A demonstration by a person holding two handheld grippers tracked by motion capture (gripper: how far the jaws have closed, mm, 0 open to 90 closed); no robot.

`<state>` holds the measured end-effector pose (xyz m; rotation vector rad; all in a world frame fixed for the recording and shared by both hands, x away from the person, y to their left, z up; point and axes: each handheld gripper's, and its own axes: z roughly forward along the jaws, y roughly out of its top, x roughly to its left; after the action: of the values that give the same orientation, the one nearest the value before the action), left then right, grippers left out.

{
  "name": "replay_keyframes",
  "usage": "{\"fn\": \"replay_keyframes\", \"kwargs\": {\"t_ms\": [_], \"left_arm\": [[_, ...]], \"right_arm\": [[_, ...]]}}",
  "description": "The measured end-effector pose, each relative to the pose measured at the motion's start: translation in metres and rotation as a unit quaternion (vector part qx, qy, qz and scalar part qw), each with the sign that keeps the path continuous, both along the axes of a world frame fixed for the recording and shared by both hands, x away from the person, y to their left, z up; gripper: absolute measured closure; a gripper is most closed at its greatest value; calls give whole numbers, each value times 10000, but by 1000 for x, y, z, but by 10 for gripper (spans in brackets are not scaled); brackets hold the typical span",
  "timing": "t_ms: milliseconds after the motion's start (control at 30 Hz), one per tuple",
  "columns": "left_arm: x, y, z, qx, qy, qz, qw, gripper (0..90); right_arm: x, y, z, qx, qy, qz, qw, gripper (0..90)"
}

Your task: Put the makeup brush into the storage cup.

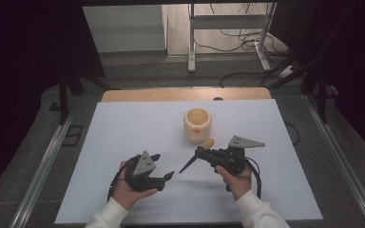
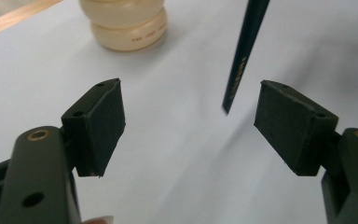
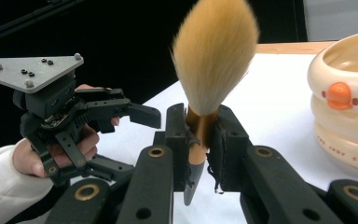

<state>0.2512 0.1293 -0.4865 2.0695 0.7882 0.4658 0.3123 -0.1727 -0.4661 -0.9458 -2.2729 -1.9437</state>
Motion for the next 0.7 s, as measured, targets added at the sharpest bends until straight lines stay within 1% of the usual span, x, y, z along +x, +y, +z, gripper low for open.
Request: {"fn": "replay_keyframes", "kwargs": {"t_ms": [67,100,133,200,233,267,333,367,400,467,500,567,700], "left_arm": [[-2,6,0,22,4,68,10000,244],[-4,13,-1,42,7,152,9999,239],[-4,13,-1,42,7,152,9999,239],[-8,28,-5,88,-1,299,9995,236],[-8,28,-5,88,-1,299,9995,236],[-10,39,-9,132,30,417,9990,236],[-12,51,-13,129,94,551,9984,237],[-13,56,-15,131,109,615,9980,238],[-13,56,-15,131,109,615,9980,239],[-15,67,-19,130,147,741,9971,238],[-17,74,-21,89,170,829,9964,238],[-18,79,-22,75,178,886,9959,238],[-20,85,-25,52,166,950,9953,233]], "right_arm": [[0,-2,2,-32,-35,-5,10000,789],[-1,-3,4,-56,-80,-14,10000,789],[-1,-3,4,-56,-80,-14,10000,789],[-1,-6,7,-98,-137,-10,9999,789],[-1,-6,7,-104,-140,-13,9998,788],[-1,-7,8,-106,-165,-17,9998,789],[0,-9,9,-117,-171,-13,9998,788],[0,-9,10,-113,-179,-28,9998,789],[0,-9,10,-113,-179,-28,9998,789],[0,-11,11,-147,-196,-32,9997,789],[1,-12,12,-155,-205,-49,9997,788],[1,-13,13,-148,-212,-58,9996,788],[1,-15,14,-162,-222,-81,9996,788]]}}
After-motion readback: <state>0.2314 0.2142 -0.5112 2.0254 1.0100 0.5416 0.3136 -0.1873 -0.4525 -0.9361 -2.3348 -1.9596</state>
